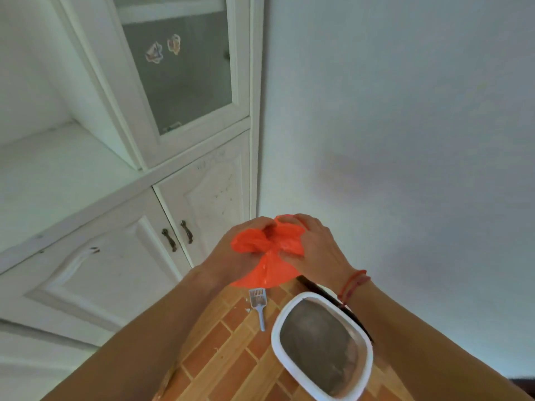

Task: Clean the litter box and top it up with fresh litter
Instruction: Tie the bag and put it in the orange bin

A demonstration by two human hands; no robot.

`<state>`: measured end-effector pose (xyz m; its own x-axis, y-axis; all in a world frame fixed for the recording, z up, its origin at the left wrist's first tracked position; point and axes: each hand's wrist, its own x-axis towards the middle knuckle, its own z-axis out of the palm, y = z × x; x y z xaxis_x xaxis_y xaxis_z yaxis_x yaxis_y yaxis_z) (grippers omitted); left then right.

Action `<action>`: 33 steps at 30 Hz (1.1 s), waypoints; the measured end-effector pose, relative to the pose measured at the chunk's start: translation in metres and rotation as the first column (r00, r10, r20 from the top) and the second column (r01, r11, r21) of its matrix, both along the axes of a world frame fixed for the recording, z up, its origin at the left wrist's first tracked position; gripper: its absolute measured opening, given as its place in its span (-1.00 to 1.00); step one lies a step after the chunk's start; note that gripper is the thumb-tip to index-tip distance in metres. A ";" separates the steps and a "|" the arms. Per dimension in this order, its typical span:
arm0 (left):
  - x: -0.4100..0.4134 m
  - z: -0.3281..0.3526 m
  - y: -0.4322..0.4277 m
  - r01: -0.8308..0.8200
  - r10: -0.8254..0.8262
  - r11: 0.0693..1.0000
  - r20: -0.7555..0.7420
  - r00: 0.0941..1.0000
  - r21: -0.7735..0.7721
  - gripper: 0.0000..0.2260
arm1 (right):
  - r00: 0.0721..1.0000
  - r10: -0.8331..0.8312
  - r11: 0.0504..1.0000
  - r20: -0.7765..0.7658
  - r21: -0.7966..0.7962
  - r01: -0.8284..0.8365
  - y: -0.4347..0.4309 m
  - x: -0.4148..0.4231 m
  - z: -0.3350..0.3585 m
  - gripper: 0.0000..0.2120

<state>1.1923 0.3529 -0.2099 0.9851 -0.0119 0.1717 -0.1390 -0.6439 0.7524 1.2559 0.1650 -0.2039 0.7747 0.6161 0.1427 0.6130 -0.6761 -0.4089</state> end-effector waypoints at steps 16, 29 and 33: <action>0.008 0.055 -0.043 0.035 -0.056 0.979 0.101 0.993 0.199 -0.70 | 0.991 -0.132 0.990 0.007 0.054 0.132 -0.049 -0.001 0.061 -0.62; 0.043 0.063 -0.119 0.125 -0.136 0.987 0.107 0.985 0.103 -0.63 | 0.922 -0.383 0.921 0.064 0.108 0.375 -0.139 -0.020 0.085 -0.79; 0.050 0.067 -0.145 0.158 -0.182 0.975 0.158 0.971 0.153 -0.53 | 0.874 -0.481 0.875 0.074 0.112 0.472 -0.163 -0.037 0.094 -0.81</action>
<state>1.2421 0.2078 -0.1428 0.9230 -0.2124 0.3210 -0.3735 -0.6956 0.6137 1.2186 0.0017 -0.1094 0.9506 0.1573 0.2676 0.2650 -0.8602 -0.4356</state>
